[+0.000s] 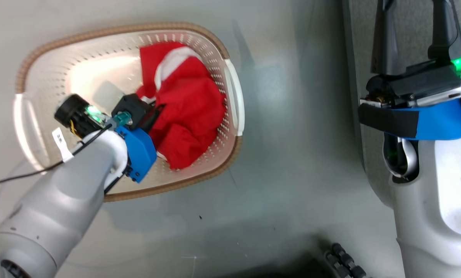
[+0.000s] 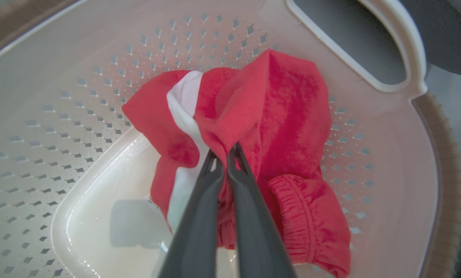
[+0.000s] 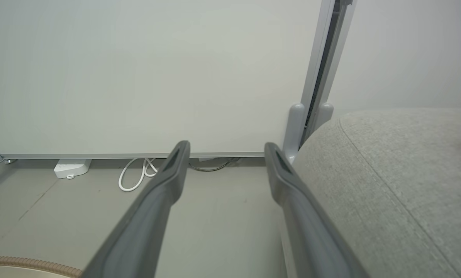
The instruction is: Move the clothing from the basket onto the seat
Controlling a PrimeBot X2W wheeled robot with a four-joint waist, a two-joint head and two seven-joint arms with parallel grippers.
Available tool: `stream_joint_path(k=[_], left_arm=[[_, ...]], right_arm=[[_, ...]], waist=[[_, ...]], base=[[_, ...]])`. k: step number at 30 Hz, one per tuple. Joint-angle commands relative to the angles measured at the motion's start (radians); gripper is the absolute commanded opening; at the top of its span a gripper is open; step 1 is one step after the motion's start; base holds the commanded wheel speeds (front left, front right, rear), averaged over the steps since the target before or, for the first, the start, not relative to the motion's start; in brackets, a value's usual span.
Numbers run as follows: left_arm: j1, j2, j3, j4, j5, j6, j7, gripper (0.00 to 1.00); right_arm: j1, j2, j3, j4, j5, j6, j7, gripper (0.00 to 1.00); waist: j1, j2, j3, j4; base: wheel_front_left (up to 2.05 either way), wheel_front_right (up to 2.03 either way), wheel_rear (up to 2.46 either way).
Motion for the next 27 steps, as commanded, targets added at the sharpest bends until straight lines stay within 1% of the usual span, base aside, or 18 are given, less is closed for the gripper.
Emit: stream_joint_path(k=[1, 8, 14, 27], left_arm=[[0.023, 0.003, 0.014, -0.016, -0.004, 0.000, -0.004, 0.00], [0.100, 0.003, 0.105, -0.114, 0.011, 0.000, -0.005, 0.00], [0.178, -0.004, 0.197, -0.196, 0.046, 0.000, -0.004, 0.00], [0.371, -0.025, 0.436, -0.398, 0.139, 0.000, -0.005, 0.00]], right_arm=[[0.015, 0.000, -0.004, 0.004, -0.007, -0.001, 0.000, 1.00], [0.051, 0.000, -0.021, 0.030, -0.027, -0.001, 0.000, 1.00], [0.093, 0.000, -0.035, 0.054, -0.043, -0.001, -0.001, 1.00], [0.201, 0.000, -0.057, 0.106, -0.051, -0.001, 0.000, 1.00]], waist=[[0.0001, 0.0000, -0.038, 0.024], [0.0001, 0.0000, -0.135, 0.065], [0.0001, 0.0000, -0.221, 0.100], [0.0001, 0.0000, -0.438, 0.153]], base=[[0.00, 0.00, 0.00], [0.00, 0.00, 0.00], [0.00, 0.00, 0.00], [0.00, 0.00, 0.00]])
